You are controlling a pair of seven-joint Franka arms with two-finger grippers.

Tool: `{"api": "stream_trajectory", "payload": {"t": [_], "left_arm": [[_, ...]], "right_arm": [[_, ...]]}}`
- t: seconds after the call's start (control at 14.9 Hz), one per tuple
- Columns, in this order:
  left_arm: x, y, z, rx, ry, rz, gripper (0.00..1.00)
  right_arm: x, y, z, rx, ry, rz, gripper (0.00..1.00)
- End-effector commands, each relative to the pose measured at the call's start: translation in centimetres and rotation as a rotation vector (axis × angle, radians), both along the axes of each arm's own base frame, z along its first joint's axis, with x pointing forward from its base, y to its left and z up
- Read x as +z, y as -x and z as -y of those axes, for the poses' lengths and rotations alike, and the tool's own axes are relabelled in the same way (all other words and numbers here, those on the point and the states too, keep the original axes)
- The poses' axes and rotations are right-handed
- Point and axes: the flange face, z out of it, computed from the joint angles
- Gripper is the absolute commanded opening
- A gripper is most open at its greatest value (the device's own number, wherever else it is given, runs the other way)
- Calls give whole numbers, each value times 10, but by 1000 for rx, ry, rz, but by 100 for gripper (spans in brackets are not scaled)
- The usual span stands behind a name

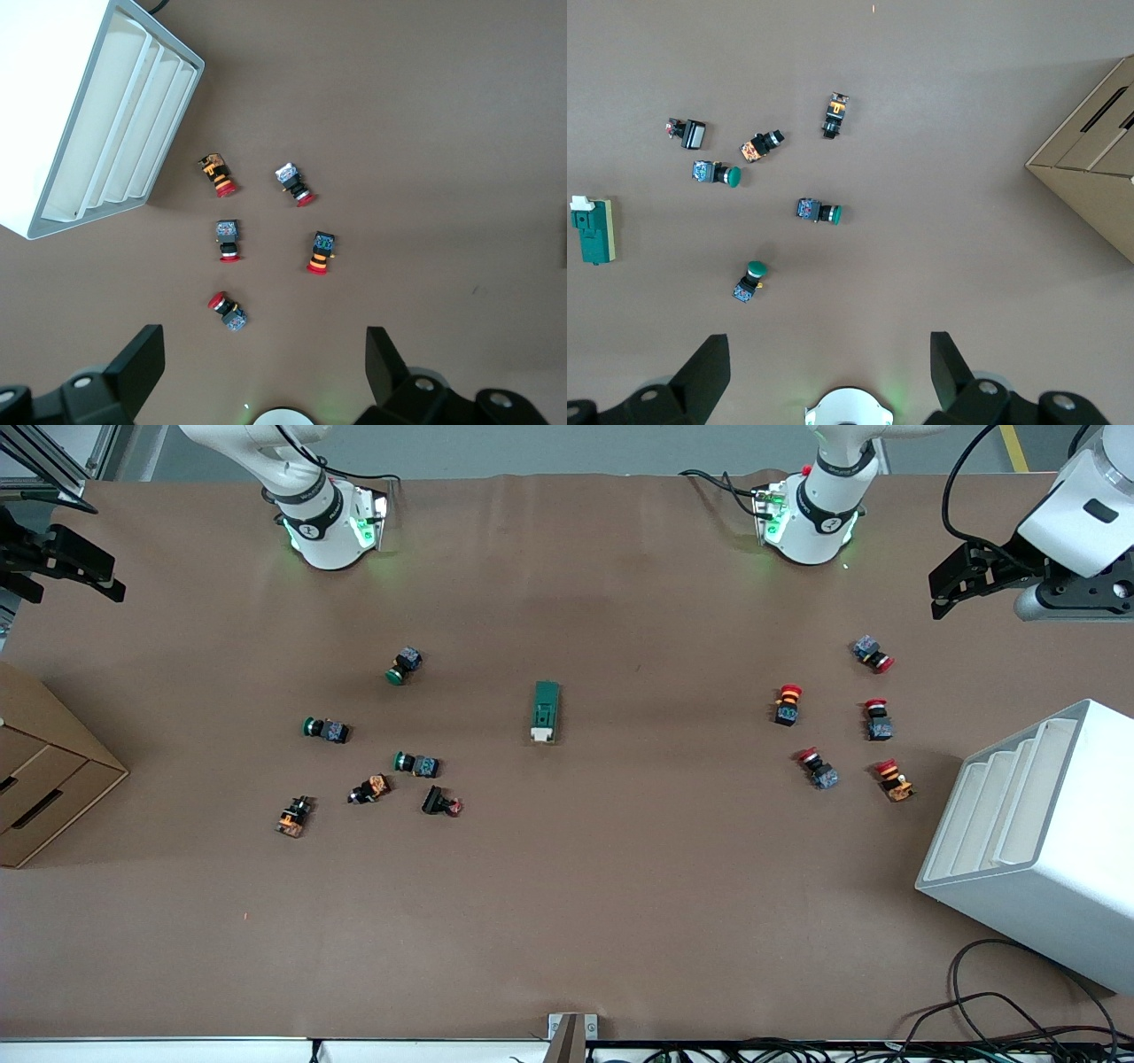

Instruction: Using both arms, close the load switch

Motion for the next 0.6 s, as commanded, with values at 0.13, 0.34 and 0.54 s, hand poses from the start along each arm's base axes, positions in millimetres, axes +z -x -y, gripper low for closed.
{"api": "stream_trajectory", "payload": {"t": [0.13,0.34,0.54], "left_arm": [[1,5,0,-2,24,-2,100],[0,1,-1,-8,22,3,100],[0,1,0,-6,17,4,100]], "right_arm": [[-1,6,1,8,-16,4,100],[1,6,1,9,-15,11,100],[1,5,0,12,-17,14,100]]}}
